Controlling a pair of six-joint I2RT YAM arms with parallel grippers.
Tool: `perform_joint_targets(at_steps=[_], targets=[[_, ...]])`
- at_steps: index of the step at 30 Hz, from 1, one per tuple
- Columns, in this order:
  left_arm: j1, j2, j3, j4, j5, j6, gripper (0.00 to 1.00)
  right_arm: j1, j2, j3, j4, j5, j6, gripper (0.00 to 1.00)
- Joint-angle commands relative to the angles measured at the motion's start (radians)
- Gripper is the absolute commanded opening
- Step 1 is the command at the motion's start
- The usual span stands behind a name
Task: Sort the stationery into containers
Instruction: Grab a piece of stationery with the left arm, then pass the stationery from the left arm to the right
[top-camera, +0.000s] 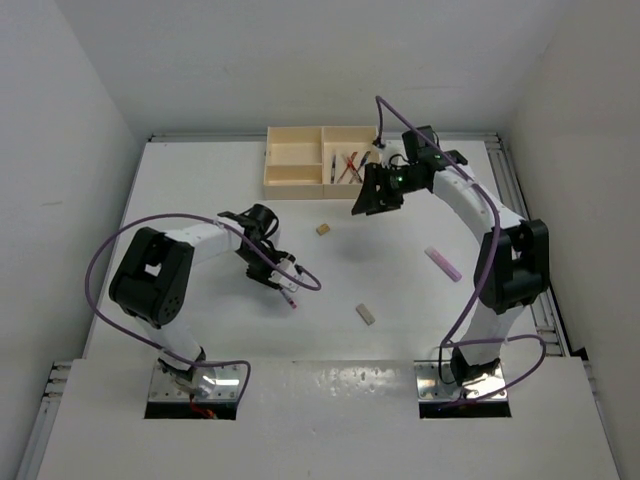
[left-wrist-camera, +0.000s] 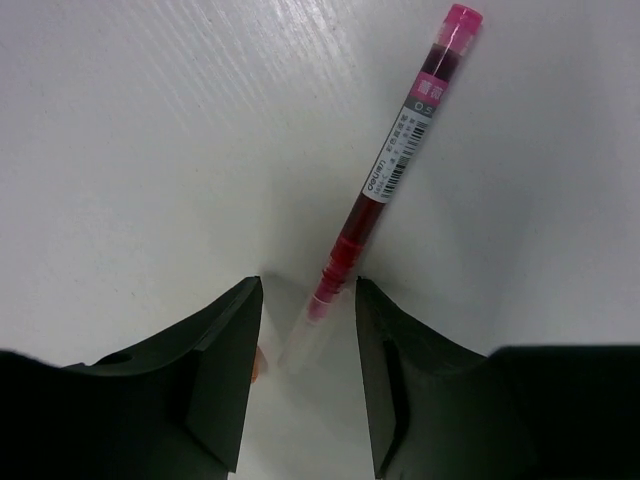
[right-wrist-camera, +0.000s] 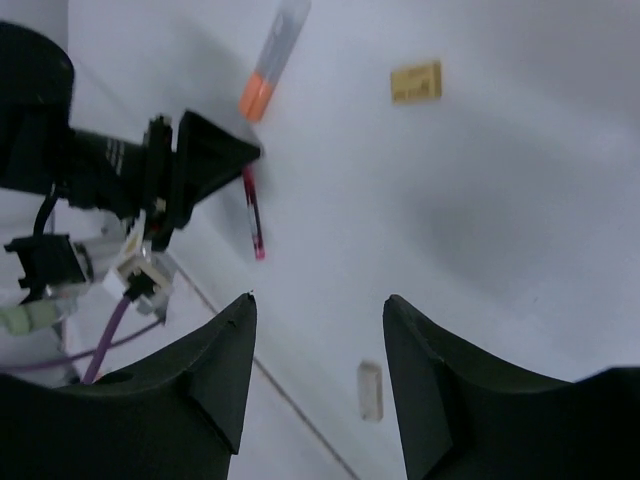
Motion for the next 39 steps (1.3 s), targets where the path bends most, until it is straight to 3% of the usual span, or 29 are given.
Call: perform_joint_targets(at_steps=[1,9,16,19,25,34,39], targets=[[-0.009,-0.008,-0.037,-0.029,-0.017,0.071,0.49,-0.004,-0.026,-0.032,-0.115,-0.093,-0.081,0.52],[-0.025,-0.016,-0.115,0.001,-0.065,0.038,0.29,0.024,-0.04,-0.094,-0.14,-0.133,-0.1,0.48],[-0.104,-0.152,-0.111,0.006,-0.011,-0.063,0.06,0.099,-0.073,-0.177,-0.137,-0.168,-0.078,0.55],[-0.149,-0.244,-0.073,0.023,0.033,-0.143,0.0,0.151,-0.093,-0.207,-0.137,-0.193,-0.078,0.58],[-0.244,-0.329,0.072,0.001,0.107,-0.368,0.0,0.251,-0.121,-0.215,-0.117,-0.217,-0.042,0.65],[-0.345,-0.344,0.141,0.027,0.081,-0.455,0.0,0.332,-0.139,-0.235,-0.139,-0.254,-0.032,0.67],[-0.354,-0.329,0.191,0.026,0.075,-0.472,0.0,0.357,-0.121,-0.232,-0.163,-0.25,-0.066,0.49]])
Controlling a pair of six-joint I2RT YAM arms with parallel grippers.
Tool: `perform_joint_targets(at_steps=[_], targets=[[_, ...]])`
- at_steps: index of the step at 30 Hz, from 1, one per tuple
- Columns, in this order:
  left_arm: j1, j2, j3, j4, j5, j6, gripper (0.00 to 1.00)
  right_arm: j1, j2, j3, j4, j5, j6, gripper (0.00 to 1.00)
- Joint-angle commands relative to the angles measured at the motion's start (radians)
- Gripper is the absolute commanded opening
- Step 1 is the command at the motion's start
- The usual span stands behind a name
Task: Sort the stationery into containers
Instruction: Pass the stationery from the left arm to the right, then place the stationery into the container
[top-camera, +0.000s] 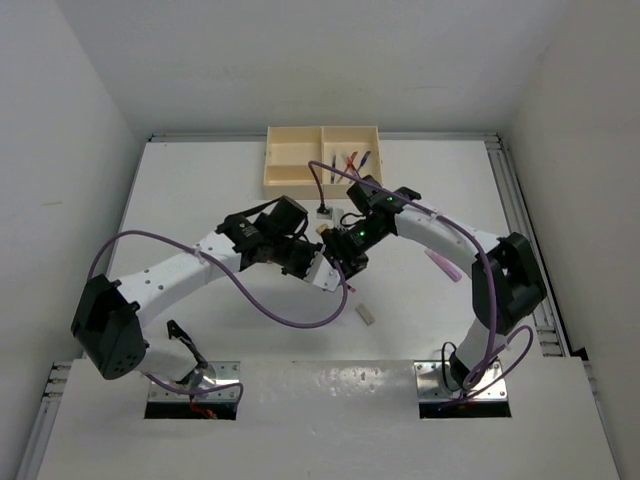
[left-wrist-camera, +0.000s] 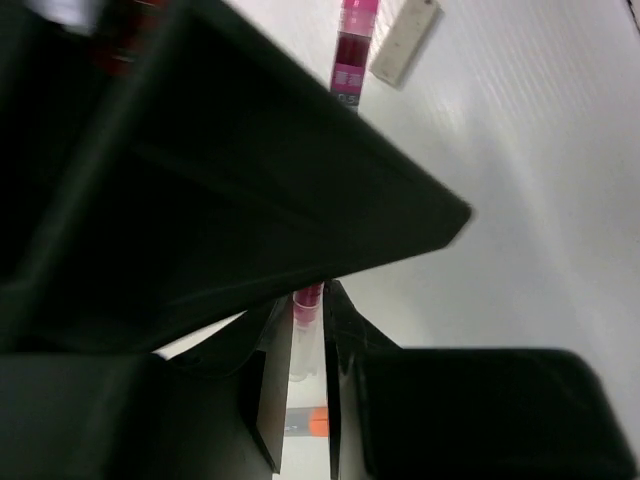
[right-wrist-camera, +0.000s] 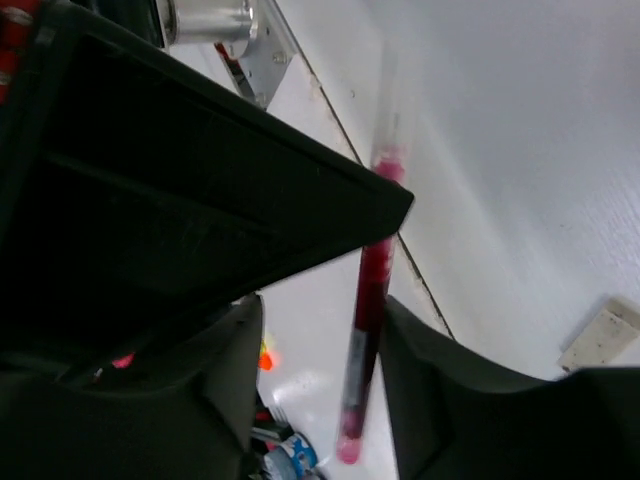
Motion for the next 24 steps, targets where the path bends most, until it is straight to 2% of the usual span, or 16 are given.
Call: perform_joint_targets(at_steps=[1,2,3,6,7,8,9,11,14,17,20,23,24], targets=[[-0.012,-0.006,0.068,0.009,0.017,-0.032,0.0,0.016,-0.016,0.009,-0.014,-0.026,-0.031,0.45],[-0.012,-0.002,0.074,0.003,0.014,-0.025,0.0,0.013,-0.011,0.016,-0.02,-0.025,-0.044,0.42],[-0.012,-0.002,0.083,0.0,0.006,-0.017,0.0,0.013,-0.01,0.019,-0.024,-0.022,-0.053,0.32],[-0.011,-0.002,0.091,-0.012,-0.006,-0.002,0.0,0.002,0.001,0.026,-0.025,-0.026,-0.064,0.11],[-0.011,-0.002,0.094,-0.014,-0.006,-0.002,0.0,-0.001,0.006,0.034,-0.028,-0.026,-0.062,0.01],[-0.011,-0.005,0.094,-0.014,-0.008,-0.005,0.0,-0.006,0.006,0.042,-0.03,-0.025,-0.065,0.0],[-0.009,-0.008,0.091,-0.014,-0.018,-0.015,0.18,-0.024,0.007,0.048,-0.034,-0.025,-0.067,0.0],[-0.008,-0.014,0.089,-0.008,-0.037,-0.058,0.37,-0.05,0.018,0.086,-0.047,-0.026,-0.076,0.0],[0.008,-0.034,0.092,0.052,-0.142,-0.199,1.0,-0.127,0.061,0.19,-0.065,0.006,-0.081,0.0],[0.057,-0.046,0.12,0.119,-0.245,-0.351,1.0,-0.214,0.133,0.342,-0.012,0.107,-0.022,0.0],[0.106,-0.034,0.155,0.149,-0.353,-0.481,1.0,-0.288,0.193,0.453,0.152,0.266,0.094,0.0],[0.178,0.012,0.177,0.138,-0.368,-0.59,1.0,-0.325,0.295,0.525,0.406,0.407,0.192,0.0],[0.196,0.015,0.177,0.129,-0.362,-0.636,1.0,-0.33,0.32,0.542,0.445,0.434,0.208,0.0]])
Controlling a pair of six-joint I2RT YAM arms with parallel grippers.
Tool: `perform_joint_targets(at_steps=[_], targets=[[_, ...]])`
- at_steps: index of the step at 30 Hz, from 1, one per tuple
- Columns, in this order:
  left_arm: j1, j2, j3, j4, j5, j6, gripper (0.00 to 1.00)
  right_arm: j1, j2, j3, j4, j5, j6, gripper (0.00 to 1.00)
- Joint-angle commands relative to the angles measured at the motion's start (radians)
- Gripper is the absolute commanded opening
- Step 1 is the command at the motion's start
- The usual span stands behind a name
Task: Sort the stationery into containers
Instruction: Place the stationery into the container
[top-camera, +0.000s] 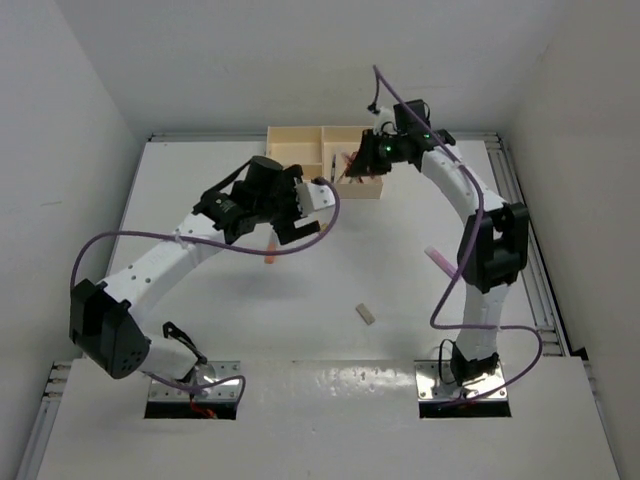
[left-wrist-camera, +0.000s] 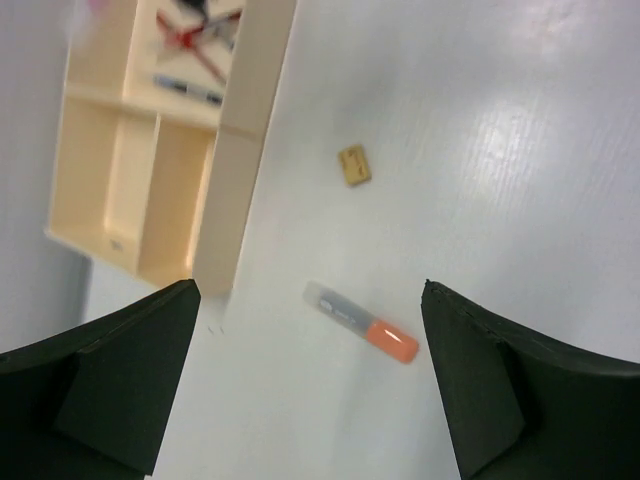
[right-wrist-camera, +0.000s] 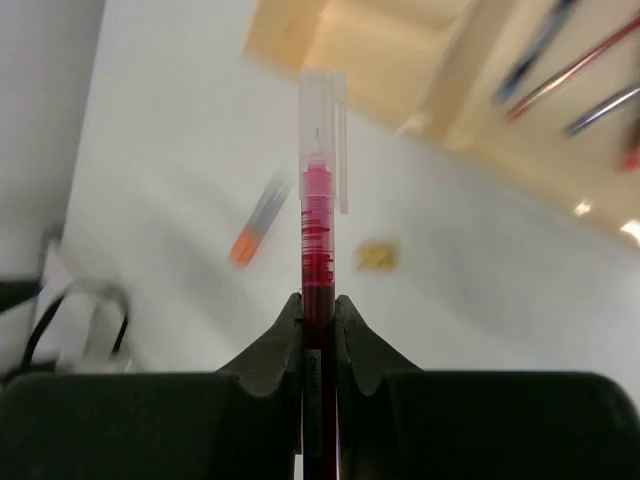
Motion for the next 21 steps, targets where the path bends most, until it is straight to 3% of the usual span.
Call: perform_joint_targets(at_steps=[1,7,14,17,18,20,21], targets=[[0.078,0.02,0.02,-0.024,-0.051,-0.218,1.0,-0.036,0.098,0.08,0.308,0.233,0.127,0.0],[0.275,-0.015,-0.075,0.063,0.014,-0.363,1.0,-0.034,0.328,0.261,0.504,0.33,0.164,0.0],[0.368,0.0,-0.172,0.111,0.028,-0.467,1.0,-0.024,0.498,0.359,0.61,0.407,0.088,0.0],[0.399,0.024,-0.206,0.135,0.026,-0.52,1.0,-0.017,0.52,0.34,0.639,0.447,0.054,0.21],[0.408,0.032,-0.214,0.145,0.003,-0.539,1.0,-0.016,0.521,0.333,0.639,0.456,0.046,0.35],[0.418,0.06,-0.22,0.156,-0.023,-0.579,1.0,-0.016,0.515,0.317,0.626,0.471,0.023,0.47],[0.419,0.073,-0.22,0.157,-0.04,-0.585,1.0,-0.014,0.509,0.309,0.621,0.475,0.02,0.58]])
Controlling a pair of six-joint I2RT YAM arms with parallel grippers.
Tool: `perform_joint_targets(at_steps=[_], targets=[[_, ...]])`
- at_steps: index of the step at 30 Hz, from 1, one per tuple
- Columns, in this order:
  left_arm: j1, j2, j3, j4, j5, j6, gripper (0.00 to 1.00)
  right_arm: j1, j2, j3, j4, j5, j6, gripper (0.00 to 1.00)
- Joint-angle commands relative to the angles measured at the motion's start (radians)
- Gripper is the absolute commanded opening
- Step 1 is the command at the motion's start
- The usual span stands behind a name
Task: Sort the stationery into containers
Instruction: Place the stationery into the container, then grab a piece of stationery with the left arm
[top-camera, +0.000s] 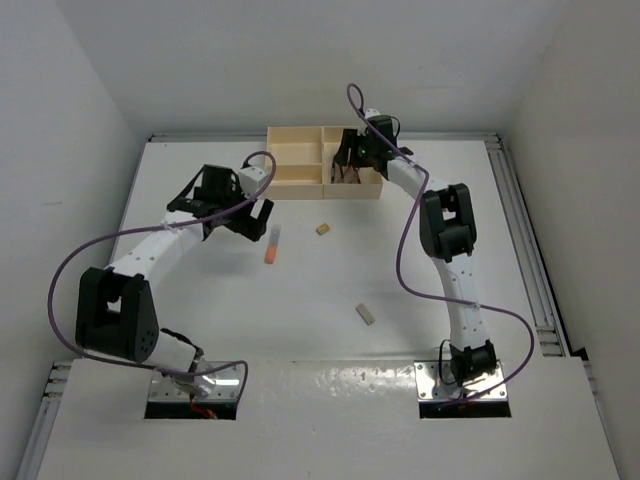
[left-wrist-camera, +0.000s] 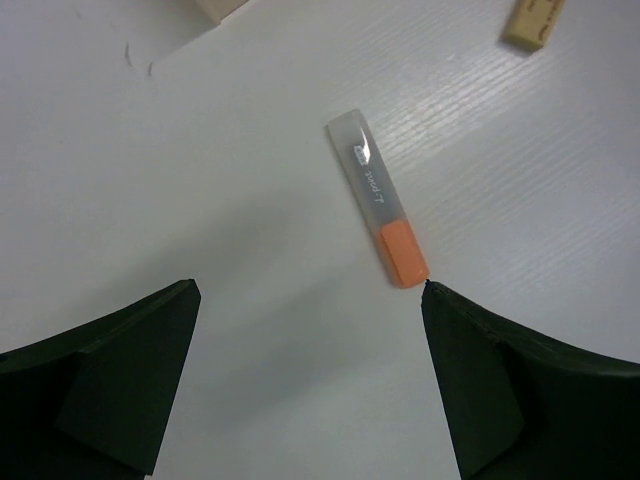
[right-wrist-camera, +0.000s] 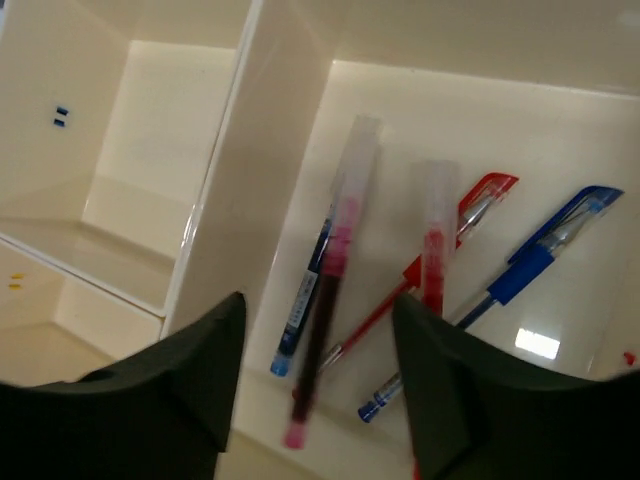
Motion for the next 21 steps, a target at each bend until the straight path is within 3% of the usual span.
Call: perform_joint_targets(at_steps=[1,4,8,14,21], targets=[[0.021,0.057,-0.009,0.059,-0.046,-0.092,1.0,0.005,-0.058,-0.014,0.08,0.052,-0.06,0.63],[0.015,0.13,0.003,0.059,-0.117,-0.111,1.0,0.003,-0.096,-0.031,0.031,0.052,-0.077,0.68],[0.015,0.233,0.042,0.047,-0.135,-0.144,0.99,-0.003,-0.225,-0.037,-0.074,-0.003,-0.087,0.68],[-0.003,0.332,0.059,0.081,-0.099,-0.181,0.81,-0.043,-0.542,-0.289,-0.161,-0.123,-0.083,0.68],[-0.012,0.321,0.056,0.156,0.007,-0.276,0.82,-0.158,-0.845,-0.626,-0.298,-0.227,-0.105,0.67]])
